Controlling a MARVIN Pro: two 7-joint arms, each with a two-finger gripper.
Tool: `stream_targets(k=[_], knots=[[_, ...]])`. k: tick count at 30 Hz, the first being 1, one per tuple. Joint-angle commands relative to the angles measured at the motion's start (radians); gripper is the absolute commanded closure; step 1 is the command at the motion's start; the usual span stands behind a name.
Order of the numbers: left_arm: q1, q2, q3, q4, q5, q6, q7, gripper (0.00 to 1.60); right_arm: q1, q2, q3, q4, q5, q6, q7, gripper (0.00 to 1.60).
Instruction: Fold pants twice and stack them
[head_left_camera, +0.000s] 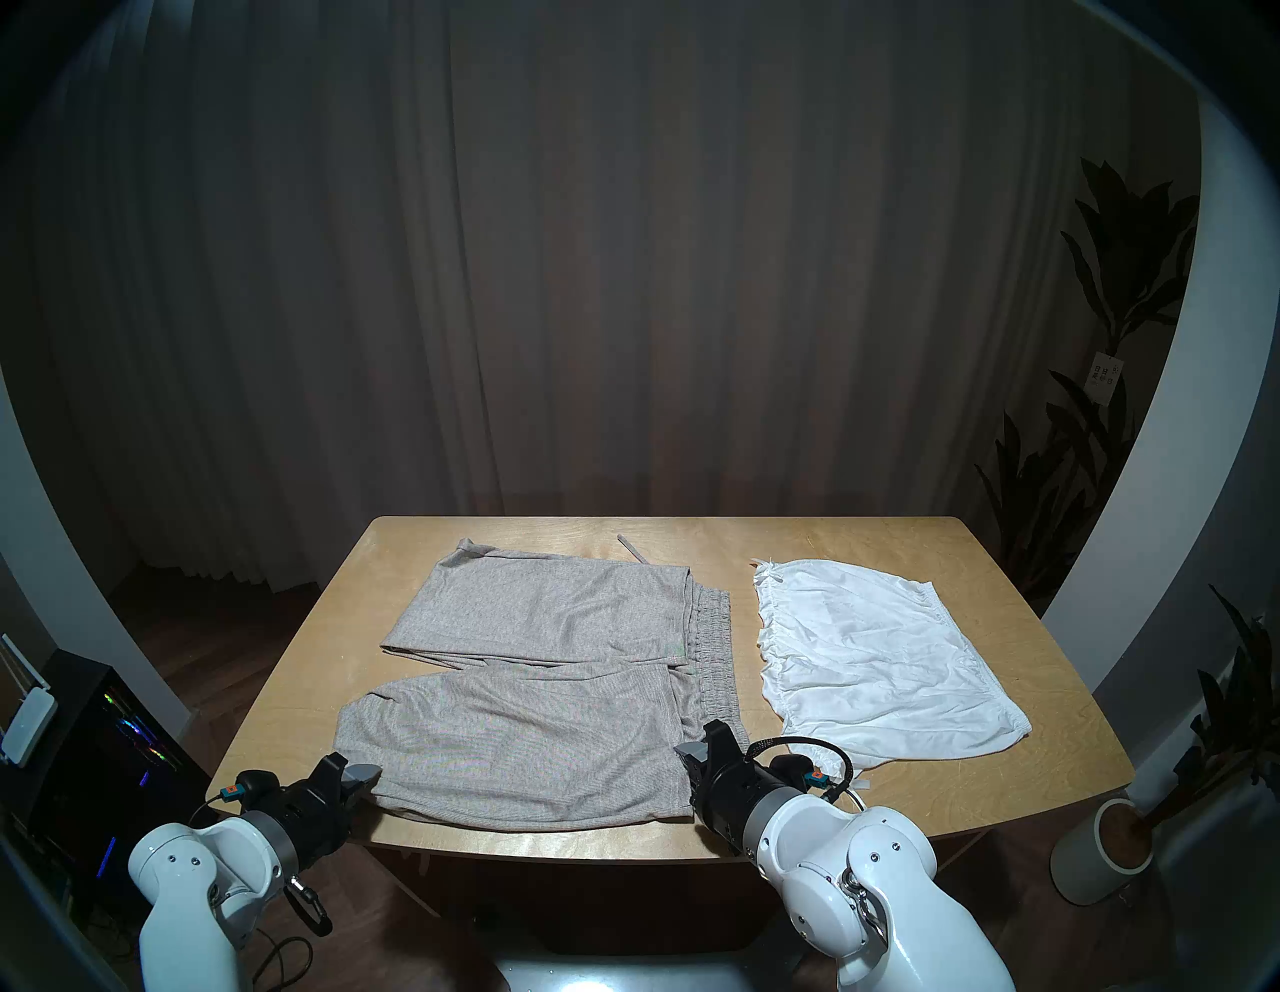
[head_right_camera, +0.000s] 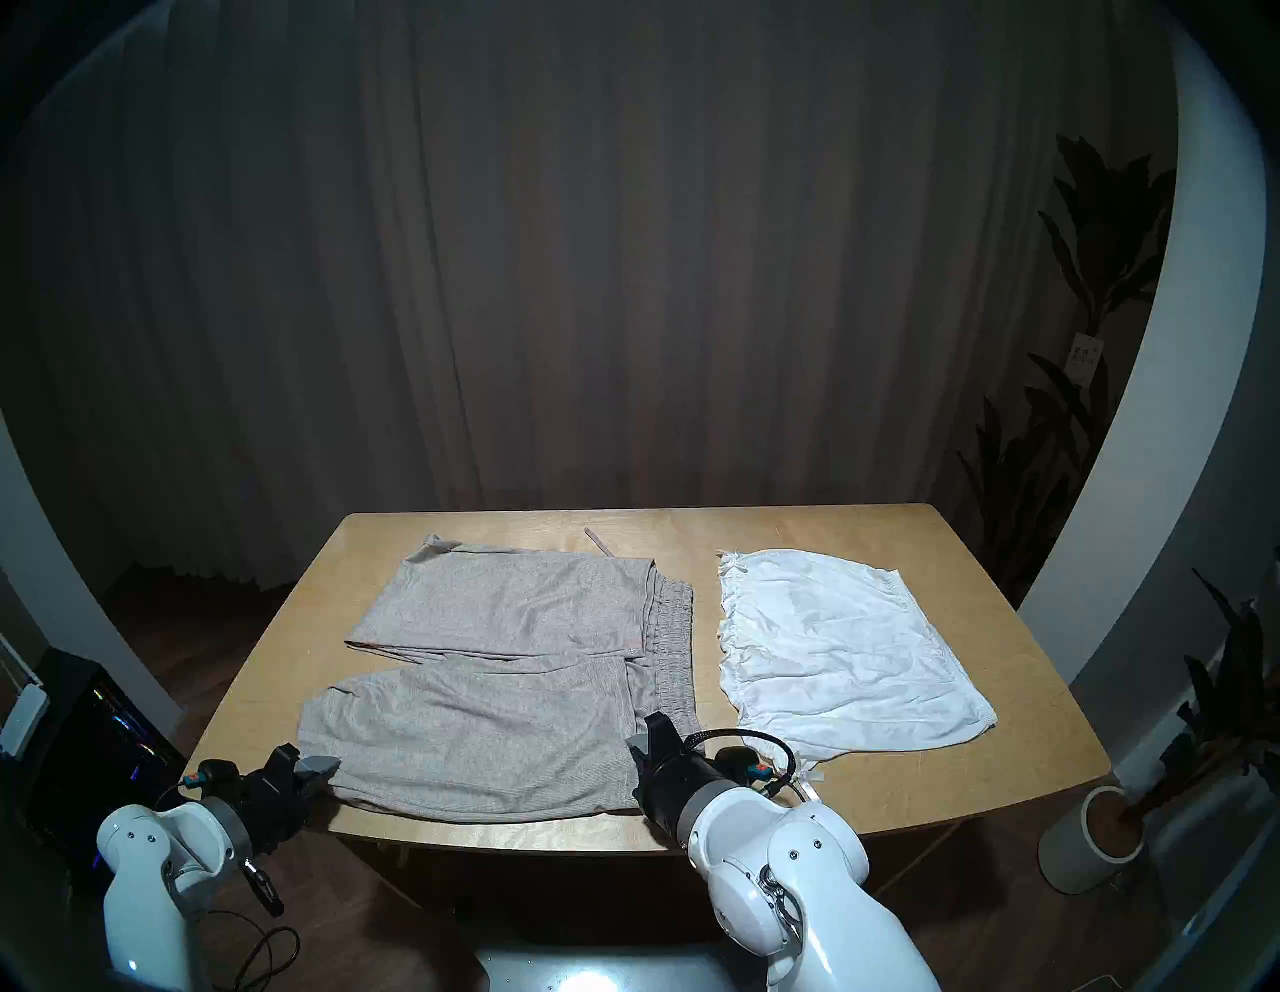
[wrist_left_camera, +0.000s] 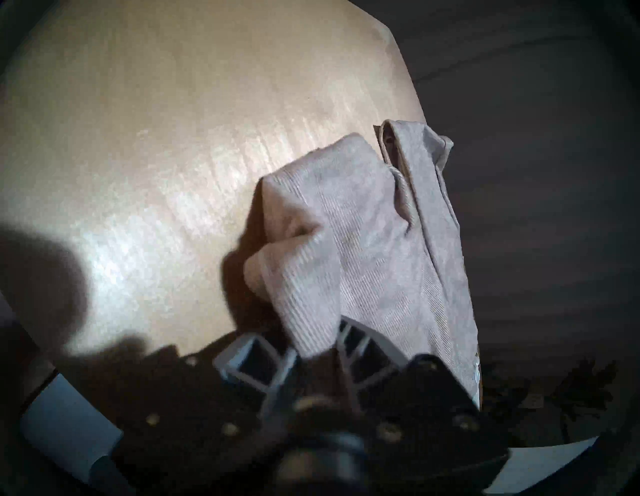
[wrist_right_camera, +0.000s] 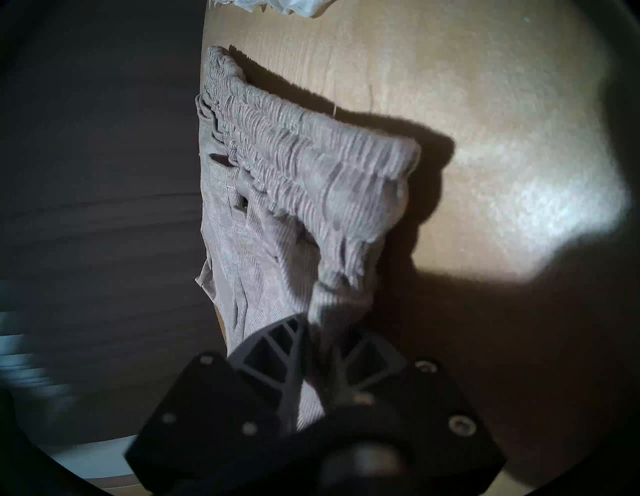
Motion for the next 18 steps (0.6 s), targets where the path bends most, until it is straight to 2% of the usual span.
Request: stream_targets(k=[1,2,3,4,6,8,18], knots=[[0.010,-0.007,0.009,0.013,0.005,-0.004,-0.017,1.49,-0.006,0.015,0.020,0.011,0.013,0.009,-0.011,0.98],[0.010,-0.007,0.009,0.013,0.005,-0.004,-0.017,1.49,-0.006,0.015,0.020,0.011,0.013,0.009,-0.011,0.98],[0.015,-0.009,0.008,0.009,0.004,-0.007,-0.019,1.60,-0.010,0.022,0.024,0.004,0.015,0.012,-0.014,0.97],[0.023,-0.011,0.006,0.008,0.005,-0.009,-0.026,1.60,-0.013,0.025,0.027,0.001,0.018,0.014,-0.014,0.98],[0.032,-0.014,0.004,0.004,0.006,-0.013,-0.032,1.60,-0.016,0.032,0.031,-0.002,0.022,0.016,-0.013,1.12],[0.037,-0.019,0.003,-0.004,0.004,-0.015,-0.031,1.60,-0.016,0.037,0.035,-0.004,0.027,0.020,-0.014,1.60],[0.037,-0.046,-0.002,-0.085,-0.010,-0.016,0.057,1.60,-0.004,0.048,0.053,-0.025,0.056,0.049,-0.026,1.60]])
